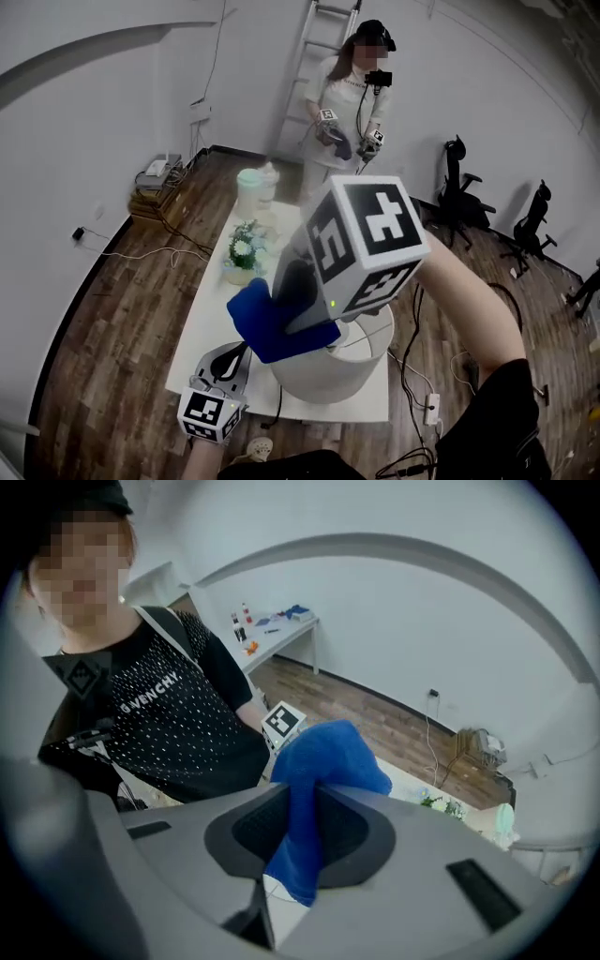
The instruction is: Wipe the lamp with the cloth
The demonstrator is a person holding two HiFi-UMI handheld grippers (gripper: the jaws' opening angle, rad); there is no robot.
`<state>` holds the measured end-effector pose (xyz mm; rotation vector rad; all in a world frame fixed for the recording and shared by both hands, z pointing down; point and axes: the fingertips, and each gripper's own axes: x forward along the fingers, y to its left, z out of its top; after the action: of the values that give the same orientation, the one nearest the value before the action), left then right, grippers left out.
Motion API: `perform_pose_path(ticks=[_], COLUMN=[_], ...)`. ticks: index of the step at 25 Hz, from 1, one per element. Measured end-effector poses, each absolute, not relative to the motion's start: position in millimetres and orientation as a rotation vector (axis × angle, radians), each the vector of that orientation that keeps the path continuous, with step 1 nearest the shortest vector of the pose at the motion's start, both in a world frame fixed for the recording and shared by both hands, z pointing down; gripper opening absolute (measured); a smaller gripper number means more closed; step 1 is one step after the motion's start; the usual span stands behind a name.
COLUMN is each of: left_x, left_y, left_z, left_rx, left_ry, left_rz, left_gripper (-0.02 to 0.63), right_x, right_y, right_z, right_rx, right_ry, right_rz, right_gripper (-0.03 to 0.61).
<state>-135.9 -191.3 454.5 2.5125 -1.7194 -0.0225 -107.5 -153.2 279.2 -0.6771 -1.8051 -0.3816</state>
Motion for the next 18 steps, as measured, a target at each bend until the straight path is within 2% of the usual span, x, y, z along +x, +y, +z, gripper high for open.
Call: perform_pose_path(ticks=[8,18], left_x=[-151.8,-177.0], left_y=[-186.0,-177.7], left_z=[479.9,496.5], left_rx=[2.496,2.451], left_ry=[-1.738,-1.78], left_rz=[0.044,0.061], left_gripper=[0.012,0.012], right_x=[-106.2,-101.1], right_y=[-151.2,-147.2], right_z=[366.2,435.8], right_rx=[-0.52,-0.325], right_ry=[-1.393,-0.926], right_rz=[-0.628,-1.006], right_gripper=[0.075,0.075])
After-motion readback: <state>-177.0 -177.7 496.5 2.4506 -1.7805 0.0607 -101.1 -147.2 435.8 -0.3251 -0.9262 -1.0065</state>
